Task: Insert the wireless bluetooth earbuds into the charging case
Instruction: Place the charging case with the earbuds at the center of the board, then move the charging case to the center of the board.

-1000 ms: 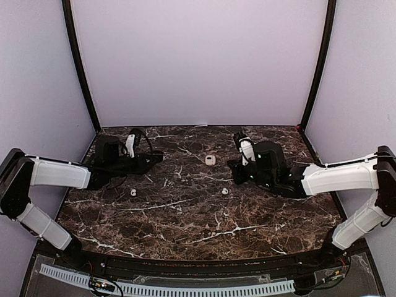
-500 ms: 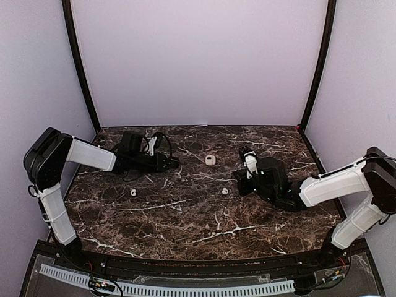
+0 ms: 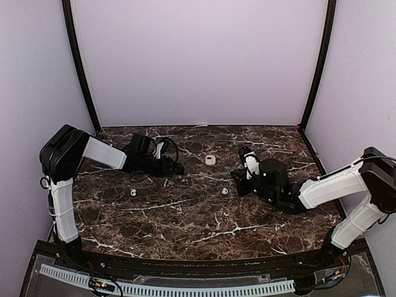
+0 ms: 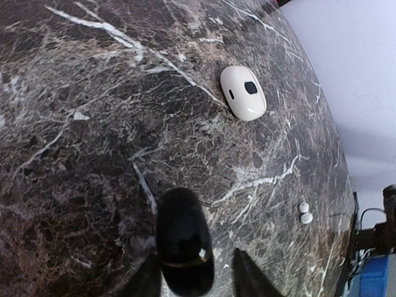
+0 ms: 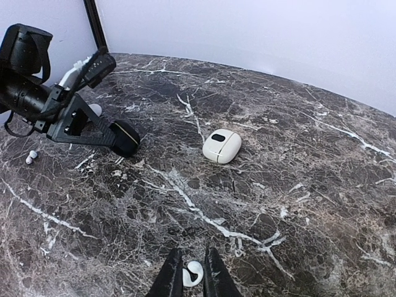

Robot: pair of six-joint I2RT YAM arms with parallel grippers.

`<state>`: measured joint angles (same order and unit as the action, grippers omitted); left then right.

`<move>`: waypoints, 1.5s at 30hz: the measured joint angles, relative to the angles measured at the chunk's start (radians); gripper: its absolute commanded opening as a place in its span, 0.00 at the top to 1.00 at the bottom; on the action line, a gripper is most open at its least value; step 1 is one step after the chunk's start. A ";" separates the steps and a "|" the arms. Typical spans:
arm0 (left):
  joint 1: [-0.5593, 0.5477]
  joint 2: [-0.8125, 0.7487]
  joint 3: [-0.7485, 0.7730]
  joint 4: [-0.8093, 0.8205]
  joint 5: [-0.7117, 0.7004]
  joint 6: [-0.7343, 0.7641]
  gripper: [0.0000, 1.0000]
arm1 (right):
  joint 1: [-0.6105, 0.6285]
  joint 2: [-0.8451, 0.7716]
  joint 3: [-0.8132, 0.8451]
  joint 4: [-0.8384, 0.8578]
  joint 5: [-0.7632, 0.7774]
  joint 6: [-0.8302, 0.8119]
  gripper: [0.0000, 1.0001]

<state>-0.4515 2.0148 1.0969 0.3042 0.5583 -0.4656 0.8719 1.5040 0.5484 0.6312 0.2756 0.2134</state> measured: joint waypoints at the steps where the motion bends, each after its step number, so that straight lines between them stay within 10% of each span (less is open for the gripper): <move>1: 0.000 0.006 0.000 0.000 0.000 0.000 0.38 | 0.000 0.000 0.000 0.003 -0.003 0.000 0.86; 14: 0.000 -0.138 -0.055 -0.113 -0.190 0.040 0.02 | 0.000 0.000 0.000 0.008 -0.010 -0.014 0.84; 22: 0.000 -0.386 -0.122 -0.233 -0.547 0.043 0.02 | 0.000 -0.001 -0.008 0.018 -0.010 -0.015 0.83; 45: 0.011 -0.080 0.127 -0.536 -0.798 -0.011 0.09 | 0.000 -0.001 -0.010 0.019 -0.018 -0.022 0.83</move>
<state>-0.4404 1.9350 1.2243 -0.2317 -0.2401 -0.4767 0.8719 1.5032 0.5385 0.6502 0.2577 0.1917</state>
